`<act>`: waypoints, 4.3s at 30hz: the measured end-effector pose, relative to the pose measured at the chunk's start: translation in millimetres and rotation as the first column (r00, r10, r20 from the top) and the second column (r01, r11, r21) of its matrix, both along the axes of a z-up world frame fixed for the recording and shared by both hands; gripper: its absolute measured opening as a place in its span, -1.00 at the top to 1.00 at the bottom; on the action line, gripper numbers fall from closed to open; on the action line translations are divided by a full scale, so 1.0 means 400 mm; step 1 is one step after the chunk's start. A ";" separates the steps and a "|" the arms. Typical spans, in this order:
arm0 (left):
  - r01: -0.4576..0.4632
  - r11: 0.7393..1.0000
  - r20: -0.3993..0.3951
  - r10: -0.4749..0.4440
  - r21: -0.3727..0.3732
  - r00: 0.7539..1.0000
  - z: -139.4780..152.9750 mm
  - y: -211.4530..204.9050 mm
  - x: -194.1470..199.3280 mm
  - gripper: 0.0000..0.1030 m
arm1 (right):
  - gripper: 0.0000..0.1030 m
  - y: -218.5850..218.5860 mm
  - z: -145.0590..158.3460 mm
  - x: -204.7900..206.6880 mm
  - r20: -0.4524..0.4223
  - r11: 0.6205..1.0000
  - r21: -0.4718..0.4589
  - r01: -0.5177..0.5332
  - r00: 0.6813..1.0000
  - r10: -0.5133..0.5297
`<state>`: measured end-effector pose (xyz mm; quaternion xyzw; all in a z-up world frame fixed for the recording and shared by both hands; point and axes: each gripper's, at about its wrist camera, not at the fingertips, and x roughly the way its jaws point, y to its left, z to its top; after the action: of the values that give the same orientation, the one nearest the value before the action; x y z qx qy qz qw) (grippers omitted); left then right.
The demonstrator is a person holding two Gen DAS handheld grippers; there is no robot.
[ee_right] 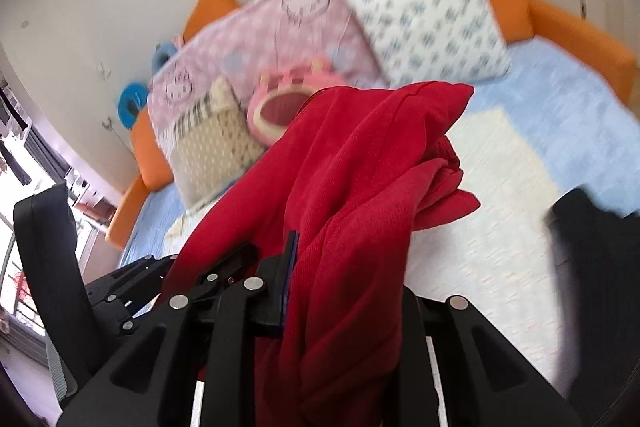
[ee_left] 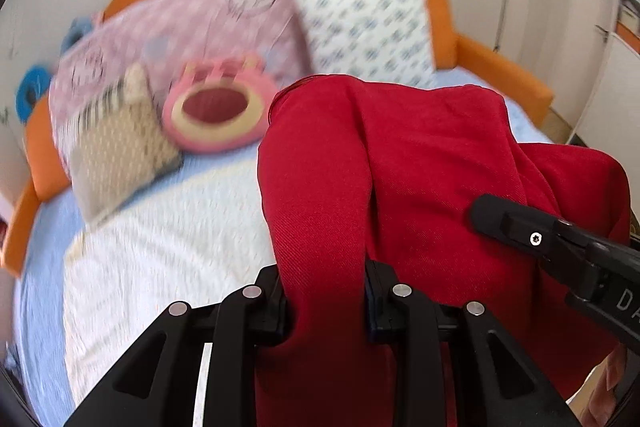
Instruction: Fold large clothes
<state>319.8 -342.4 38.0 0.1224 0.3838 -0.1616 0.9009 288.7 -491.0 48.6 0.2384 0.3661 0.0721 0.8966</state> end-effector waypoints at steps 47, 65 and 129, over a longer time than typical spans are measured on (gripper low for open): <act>0.318 0.893 -0.276 -0.408 -0.319 0.870 -0.493 -0.677 -0.351 -0.25 | 0.09 -0.812 -0.497 -0.707 -0.170 0.888 -0.042 0.458 0.872 -0.458; 0.435 0.814 -0.185 -0.530 -0.385 0.828 -0.211 -0.661 -0.369 -0.60 | -0.29 -0.788 -0.259 -0.732 -0.059 0.879 -0.186 0.438 0.888 -0.455; 0.385 0.916 0.304 -0.337 -0.113 0.891 -0.354 -0.493 -0.797 -0.94 | -0.90 -0.402 -0.397 -1.021 0.192 0.748 -0.448 0.490 0.869 -0.455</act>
<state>1.0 -539.8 -103.7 0.1358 0.2087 -0.3398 0.9069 -119.6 -651.8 -110.1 0.0893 0.2680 -0.2423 0.9282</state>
